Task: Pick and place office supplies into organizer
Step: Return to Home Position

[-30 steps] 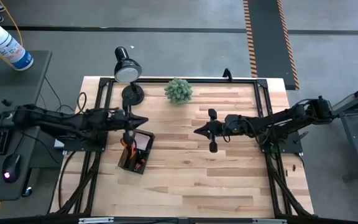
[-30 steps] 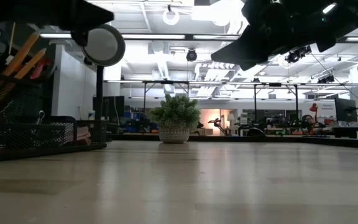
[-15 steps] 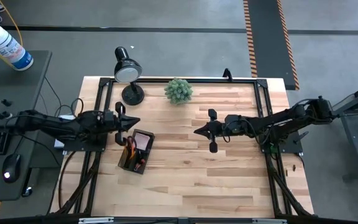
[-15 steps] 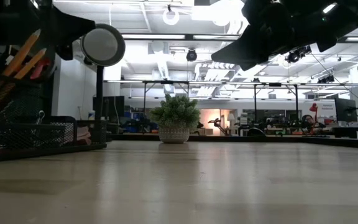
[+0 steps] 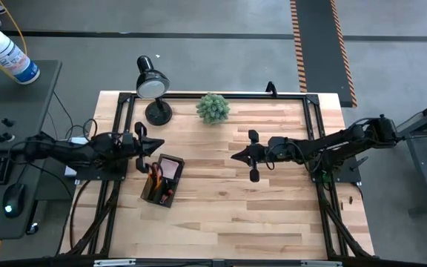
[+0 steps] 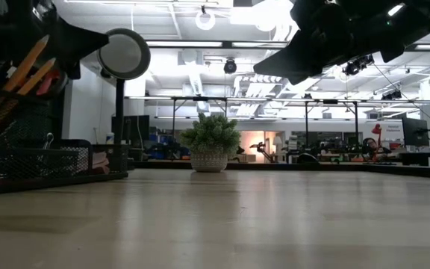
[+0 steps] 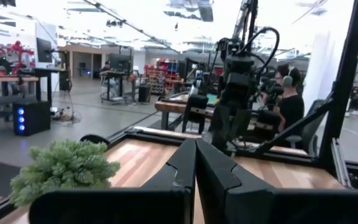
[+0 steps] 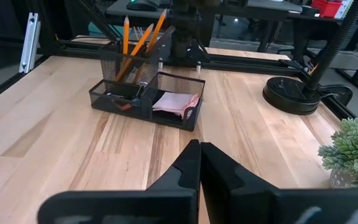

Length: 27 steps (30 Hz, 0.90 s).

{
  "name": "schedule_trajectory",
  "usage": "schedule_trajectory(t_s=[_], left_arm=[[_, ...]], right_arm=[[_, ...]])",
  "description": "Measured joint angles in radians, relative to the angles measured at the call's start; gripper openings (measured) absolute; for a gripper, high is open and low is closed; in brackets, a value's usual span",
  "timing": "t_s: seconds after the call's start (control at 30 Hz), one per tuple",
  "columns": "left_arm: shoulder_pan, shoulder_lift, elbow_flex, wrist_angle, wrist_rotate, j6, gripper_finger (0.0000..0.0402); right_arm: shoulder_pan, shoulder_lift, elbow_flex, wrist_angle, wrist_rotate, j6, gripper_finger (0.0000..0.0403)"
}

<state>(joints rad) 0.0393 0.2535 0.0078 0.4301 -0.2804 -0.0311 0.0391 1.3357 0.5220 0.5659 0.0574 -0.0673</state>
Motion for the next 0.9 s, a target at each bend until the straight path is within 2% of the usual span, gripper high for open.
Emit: schedule_trajectory(t_s=[0.43, 0.63, 0.9], left_arm=[[0.000, -0.137, 0.000, -0.248, -0.002, -0.019, 0.0000], [0.000, -0.230, 0.000, -0.382, 0.004, -0.026, 0.0000], [0.000, -0.242, 0.002, -0.392, 0.142, 0.039, 0.0000]], right_arm=[[0.000, 0.001, 0.000, 0.000, 0.000, 0.000, 0.0000], [-0.001, 0.044, 0.000, 0.022, 0.011, 0.001, 0.0000], [-0.032, 0.120, 0.000, 0.114, -0.038, 0.001, 0.0000]])
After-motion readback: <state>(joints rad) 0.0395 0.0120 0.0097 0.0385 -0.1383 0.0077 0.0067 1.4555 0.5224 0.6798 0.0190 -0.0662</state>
